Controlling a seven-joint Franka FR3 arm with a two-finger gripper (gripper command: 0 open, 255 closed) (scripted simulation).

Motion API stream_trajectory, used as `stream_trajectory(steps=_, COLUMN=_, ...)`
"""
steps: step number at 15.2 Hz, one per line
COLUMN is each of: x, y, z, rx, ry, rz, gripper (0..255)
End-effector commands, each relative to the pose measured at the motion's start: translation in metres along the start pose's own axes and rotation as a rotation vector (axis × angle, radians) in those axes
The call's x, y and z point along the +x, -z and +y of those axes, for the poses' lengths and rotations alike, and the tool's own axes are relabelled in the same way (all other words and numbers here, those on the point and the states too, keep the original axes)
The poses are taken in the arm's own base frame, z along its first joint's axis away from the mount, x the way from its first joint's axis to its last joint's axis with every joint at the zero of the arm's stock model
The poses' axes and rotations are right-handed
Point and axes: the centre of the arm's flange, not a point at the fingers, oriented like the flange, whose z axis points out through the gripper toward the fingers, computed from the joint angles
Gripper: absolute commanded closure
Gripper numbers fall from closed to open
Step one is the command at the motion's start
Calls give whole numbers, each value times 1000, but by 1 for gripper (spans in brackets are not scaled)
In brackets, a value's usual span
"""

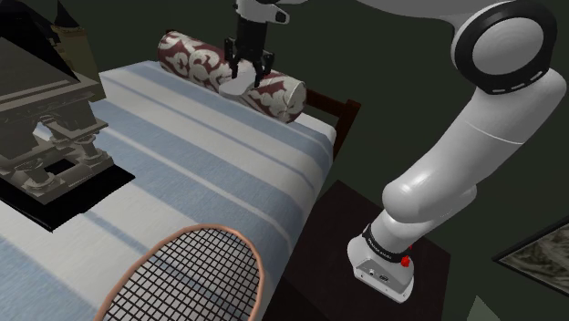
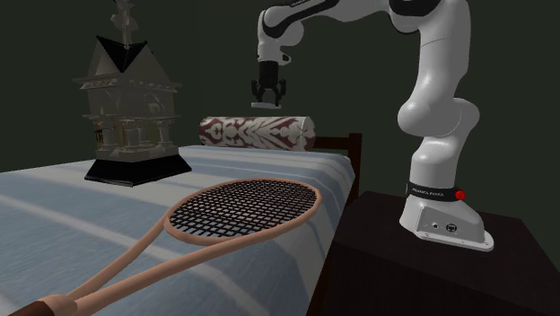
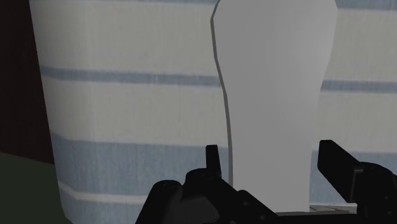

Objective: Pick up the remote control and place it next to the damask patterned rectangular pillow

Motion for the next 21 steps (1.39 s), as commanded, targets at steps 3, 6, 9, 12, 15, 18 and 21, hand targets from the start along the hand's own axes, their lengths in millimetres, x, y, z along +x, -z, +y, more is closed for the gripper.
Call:
stream_trajectory(steps=3, x=0, y=-21, z=1, rx=1, ry=0, rz=0, gripper=255)
stream_trajectory(steps=6, x=0, y=-37, z=2, rx=1, ry=0, rz=0, gripper=255)
stream_trajectory(steps=9, x=0, y=-53, z=2, rx=1, ry=0, rz=0, gripper=255)
stream_trajectory(steps=12, x=0, y=-68, z=2, rx=1, ry=0, rz=0, gripper=255)
stream_trajectory(steps=15, x=0, y=-84, z=2, rx=1, ry=0, rz=0, gripper=255)
stream_trajectory(steps=18, x=0, y=-100, z=3, rx=1, ry=0, rz=0, gripper=255)
stream_trajectory(steps=21, x=0, y=-116, z=3, rx=1, ry=0, rz=0, gripper=255)
